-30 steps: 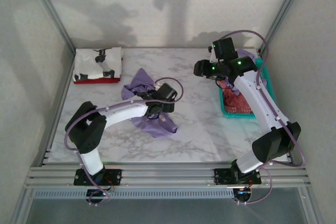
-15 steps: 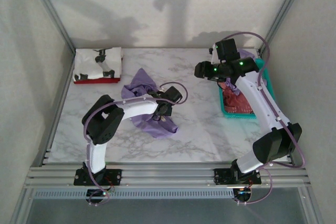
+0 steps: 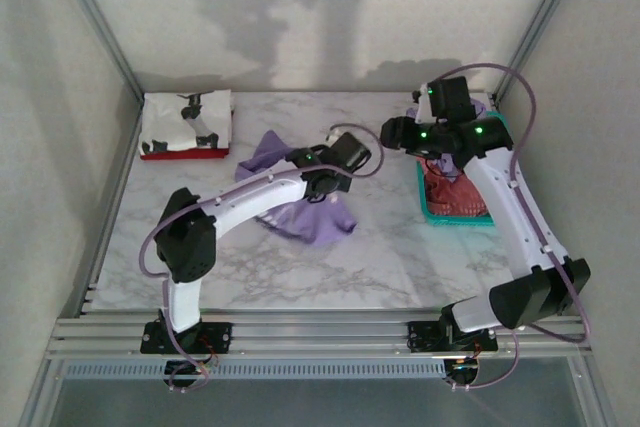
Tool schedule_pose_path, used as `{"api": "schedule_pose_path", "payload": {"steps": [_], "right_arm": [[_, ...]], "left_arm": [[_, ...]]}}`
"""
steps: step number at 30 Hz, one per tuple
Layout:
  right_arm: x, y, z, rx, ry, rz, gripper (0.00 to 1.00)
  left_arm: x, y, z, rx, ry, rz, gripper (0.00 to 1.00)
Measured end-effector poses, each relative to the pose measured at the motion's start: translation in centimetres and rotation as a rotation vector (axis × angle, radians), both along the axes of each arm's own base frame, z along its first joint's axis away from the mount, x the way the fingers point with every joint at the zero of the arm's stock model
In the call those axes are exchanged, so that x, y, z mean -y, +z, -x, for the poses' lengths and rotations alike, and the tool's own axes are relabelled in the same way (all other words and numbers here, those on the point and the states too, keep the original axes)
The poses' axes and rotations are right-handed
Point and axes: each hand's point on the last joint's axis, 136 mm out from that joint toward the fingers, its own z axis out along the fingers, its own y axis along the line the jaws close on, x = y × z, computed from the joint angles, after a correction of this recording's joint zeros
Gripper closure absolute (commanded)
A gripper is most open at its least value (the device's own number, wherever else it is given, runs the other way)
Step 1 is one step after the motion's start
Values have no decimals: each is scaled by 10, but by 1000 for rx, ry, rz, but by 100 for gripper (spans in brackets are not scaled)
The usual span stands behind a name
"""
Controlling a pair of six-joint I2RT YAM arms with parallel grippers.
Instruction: Fold and stack the t-shirts
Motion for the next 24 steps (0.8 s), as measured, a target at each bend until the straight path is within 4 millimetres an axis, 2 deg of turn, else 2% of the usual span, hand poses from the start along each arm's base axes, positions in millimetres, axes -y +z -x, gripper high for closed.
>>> {"api": "schedule_pose_path", "payload": {"steps": [2, 4, 7, 9, 12, 15, 16, 19, 20, 22, 24], "right_arm": [[11, 6, 1, 6, -35, -23, 37], [16, 11, 1, 11, -58, -38, 37], [15, 13, 2, 7, -63, -58, 37], [13, 11, 2, -3, -59, -71, 37], [9, 6, 0, -23, -52, -79, 37], [1, -3, -4, -48, -39, -82, 37], [-3, -8, -6, -60, -32, -83, 37], [-19, -26, -11, -106, -2, -77, 37], [-26, -33, -14, -120, 9, -74, 37], [-43, -52, -20, -164, 41, -58, 37], [-63, -72, -27, -208, 75, -39, 37]], "left_arm": [[19, 45, 1, 81, -40, 54, 100], [24, 81, 9, 138, -51, 96, 100], [3, 116, 25, 189, -28, 119, 100], [-29, 128, 38, 210, 15, 119, 100], [-92, 131, 63, 223, 83, 131, 100], [-174, 134, 88, 254, 194, 191, 100], [-207, 139, 95, 281, 255, 221, 100], [-278, 160, 117, 377, 411, 294, 100], [-291, 166, 124, 401, 435, 319, 100], [-302, 168, 129, 413, 459, 344, 100], [-299, 153, 122, 365, 454, 334, 100]]}}
